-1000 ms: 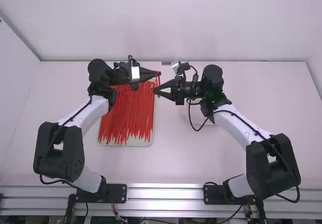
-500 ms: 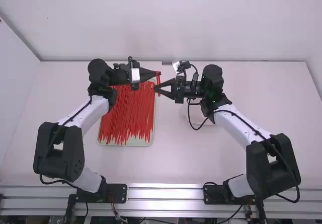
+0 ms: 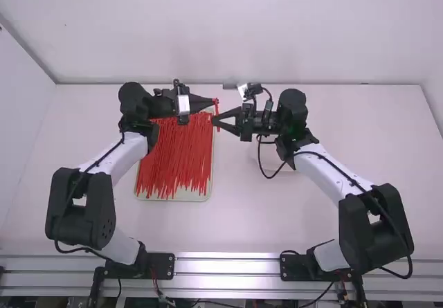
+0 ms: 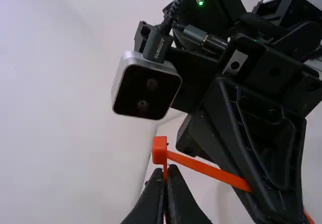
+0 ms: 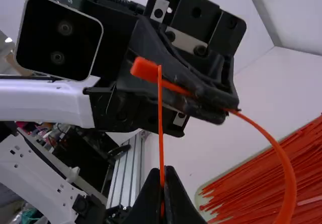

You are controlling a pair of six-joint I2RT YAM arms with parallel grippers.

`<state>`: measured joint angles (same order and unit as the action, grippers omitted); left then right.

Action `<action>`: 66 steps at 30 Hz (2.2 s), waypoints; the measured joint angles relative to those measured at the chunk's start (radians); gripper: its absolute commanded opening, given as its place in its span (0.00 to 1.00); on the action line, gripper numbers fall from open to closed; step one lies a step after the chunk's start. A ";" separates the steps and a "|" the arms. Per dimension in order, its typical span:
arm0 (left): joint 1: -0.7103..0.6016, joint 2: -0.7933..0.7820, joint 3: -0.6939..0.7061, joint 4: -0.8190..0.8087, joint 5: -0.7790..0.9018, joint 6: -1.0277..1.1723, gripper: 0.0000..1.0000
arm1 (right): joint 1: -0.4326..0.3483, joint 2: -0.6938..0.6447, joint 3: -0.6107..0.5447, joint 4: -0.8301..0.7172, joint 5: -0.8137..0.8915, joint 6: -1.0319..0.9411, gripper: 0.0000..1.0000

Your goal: Fasten the cable tie

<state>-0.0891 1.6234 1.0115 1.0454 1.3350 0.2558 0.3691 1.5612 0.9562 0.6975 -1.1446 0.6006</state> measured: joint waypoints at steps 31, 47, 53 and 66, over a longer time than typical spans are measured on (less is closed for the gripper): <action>-0.006 0.000 0.000 0.007 -0.031 0.023 0.02 | 0.006 0.000 0.000 -0.002 -0.027 0.019 0.00; -0.005 0.000 0.000 0.002 -0.038 0.023 0.02 | 0.006 0.000 0.000 -0.008 -0.028 0.020 0.00; -0.005 0.000 0.000 0.002 -0.038 0.023 0.02 | 0.006 0.000 0.000 -0.006 -0.028 0.023 0.00; -0.006 0.000 0.000 0.002 -0.037 0.023 0.02 | 0.007 0.000 0.000 -0.006 -0.027 0.021 0.00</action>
<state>-0.0956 1.6234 1.0115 1.0470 1.2980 0.2787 0.3759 1.5612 0.9562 0.6918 -1.1713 0.6212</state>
